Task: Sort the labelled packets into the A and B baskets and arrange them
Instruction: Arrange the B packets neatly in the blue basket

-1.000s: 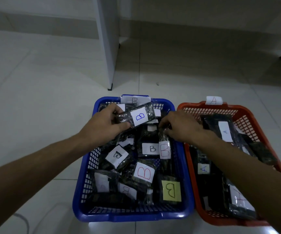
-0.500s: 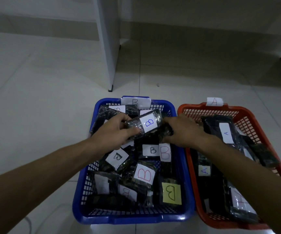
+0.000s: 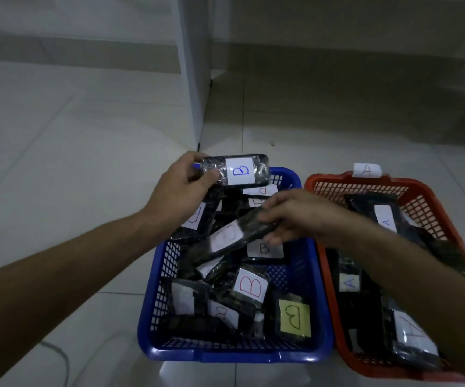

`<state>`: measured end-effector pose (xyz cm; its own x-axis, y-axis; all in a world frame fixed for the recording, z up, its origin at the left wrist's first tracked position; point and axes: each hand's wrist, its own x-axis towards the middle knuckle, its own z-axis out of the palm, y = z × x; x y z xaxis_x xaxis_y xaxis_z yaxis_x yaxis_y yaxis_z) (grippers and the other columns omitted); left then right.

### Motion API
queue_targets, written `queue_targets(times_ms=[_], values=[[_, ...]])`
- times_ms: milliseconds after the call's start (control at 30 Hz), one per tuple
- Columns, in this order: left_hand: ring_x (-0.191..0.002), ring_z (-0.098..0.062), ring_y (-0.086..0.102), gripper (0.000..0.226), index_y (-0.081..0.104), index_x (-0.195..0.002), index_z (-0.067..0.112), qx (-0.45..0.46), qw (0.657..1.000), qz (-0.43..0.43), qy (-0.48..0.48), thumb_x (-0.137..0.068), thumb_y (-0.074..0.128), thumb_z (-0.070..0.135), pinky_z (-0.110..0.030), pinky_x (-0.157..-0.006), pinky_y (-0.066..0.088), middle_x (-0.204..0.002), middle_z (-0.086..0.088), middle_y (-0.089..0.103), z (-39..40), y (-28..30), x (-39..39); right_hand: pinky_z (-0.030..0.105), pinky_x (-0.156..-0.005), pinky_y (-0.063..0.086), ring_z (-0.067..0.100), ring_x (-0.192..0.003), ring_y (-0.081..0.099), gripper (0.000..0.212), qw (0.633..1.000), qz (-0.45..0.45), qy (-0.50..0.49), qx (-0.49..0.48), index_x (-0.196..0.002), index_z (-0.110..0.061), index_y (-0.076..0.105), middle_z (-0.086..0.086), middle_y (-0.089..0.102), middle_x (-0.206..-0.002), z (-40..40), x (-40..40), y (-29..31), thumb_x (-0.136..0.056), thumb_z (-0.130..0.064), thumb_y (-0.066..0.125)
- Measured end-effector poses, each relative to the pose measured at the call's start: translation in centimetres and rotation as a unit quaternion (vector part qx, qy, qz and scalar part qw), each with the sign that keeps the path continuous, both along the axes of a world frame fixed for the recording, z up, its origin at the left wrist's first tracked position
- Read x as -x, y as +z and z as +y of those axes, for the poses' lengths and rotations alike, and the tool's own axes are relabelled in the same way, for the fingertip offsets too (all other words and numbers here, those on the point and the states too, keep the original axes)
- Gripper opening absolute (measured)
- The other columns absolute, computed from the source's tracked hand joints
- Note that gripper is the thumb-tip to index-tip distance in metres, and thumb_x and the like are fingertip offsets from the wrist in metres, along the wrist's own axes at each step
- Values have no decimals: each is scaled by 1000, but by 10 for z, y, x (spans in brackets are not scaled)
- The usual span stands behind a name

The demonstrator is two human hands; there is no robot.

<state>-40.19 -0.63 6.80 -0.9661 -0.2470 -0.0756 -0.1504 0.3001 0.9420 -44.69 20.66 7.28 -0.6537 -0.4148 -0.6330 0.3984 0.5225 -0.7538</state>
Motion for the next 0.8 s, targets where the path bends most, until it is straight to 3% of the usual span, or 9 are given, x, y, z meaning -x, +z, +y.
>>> queue_targets(times_ms=[133, 233, 267, 333, 433, 533, 600, 700, 800], values=[[-65, 8, 63, 22, 60, -118, 27, 31, 996, -45, -74, -96, 57, 26, -13, -59, 43, -84, 16, 71, 10, -13, -7, 23, -64, 58, 17, -70, 74, 19, 990, -15, 109, -88, -112, -12, 67, 12, 71, -108, -10, -19, -19, -95, -20, 64], [-73, 4, 64, 19, 58, -116, 25, 56, 989, -85, -107, -97, 56, 29, -14, -62, 44, -95, 10, 70, 15, -21, -12, 23, -60, 56, 11, -64, 70, 19, 946, 165, 111, -255, -96, -16, 72, 2, 74, -88, 9, -9, -6, -89, -33, 71], [-77, 1, 65, 20, 58, -116, 25, 65, 987, -90, -115, -96, 57, 30, -17, -65, 45, -96, 9, 71, 15, -25, -12, 25, -63, 56, 11, -69, 69, 24, 911, 244, 106, -316, -93, -17, 71, 0, 73, -87, 16, -5, 1, -85, -39, 74], [-71, 3, 65, 20, 59, -116, 24, 68, 984, -97, -137, -96, 57, 29, -17, -64, 44, -91, 8, 72, 17, -28, -12, 33, -80, 55, 13, -93, 63, 46, 843, 370, 128, -369, -110, -22, 64, -4, 68, -108, 25, -1, 8, -76, -51, 78], [-70, 2, 64, 24, 59, -118, 23, 43, 979, -114, -165, -96, 58, 31, -16, -63, 46, -90, 6, 71, 25, -31, -12, 41, -104, 39, 14, -122, 43, 80, 800, 459, 253, -293, -138, -34, 44, -11, 51, -136, 18, -4, -4, -71, -59, 78], [-69, 3, 65, 27, 58, -122, 21, 49, 976, -121, -173, -96, 60, 28, -15, -62, 48, -87, 4, 72, 30, -34, -16, 37, -100, 40, 11, -115, 49, 65, 795, 479, 279, -247, -131, -34, 51, -11, 58, -127, 11, -6, -26, -74, -50, 78], [-68, 5, 64, 35, 55, -128, 23, 130, 973, -98, -163, -94, 61, 31, -13, -61, 44, -85, 9, 72, 27, -35, -20, 36, -94, 48, 13, -108, 56, 54, 798, 471, 271, -260, -125, -28, 57, -6, 63, -120, 12, -4, -33, -77, -40, 78], [-62, 4, 61, 28, 61, -115, 23, 212, 958, -56, -183, -89, 67, 32, -13, -61, 42, -81, 11, 71, 14, -30, -22, 37, -90, 52, 18, -107, 59, 50, 785, 435, 317, -308, -126, -24, 59, -2, 60, -121, 12, -2, -48, -79, -33, 76], [-69, 9, 56, 34, 63, -111, 26, 304, 894, -93, -316, -83, 71, 44, -8, -62, 38, -93, 15, 68, 5, -27, -25, 39, -89, 53, 21, -109, 58, 51, 787, 414, 334, -313, -127, -22, 59, 0, 55, -123, 9, 0, -58, -80, -30, 76]])
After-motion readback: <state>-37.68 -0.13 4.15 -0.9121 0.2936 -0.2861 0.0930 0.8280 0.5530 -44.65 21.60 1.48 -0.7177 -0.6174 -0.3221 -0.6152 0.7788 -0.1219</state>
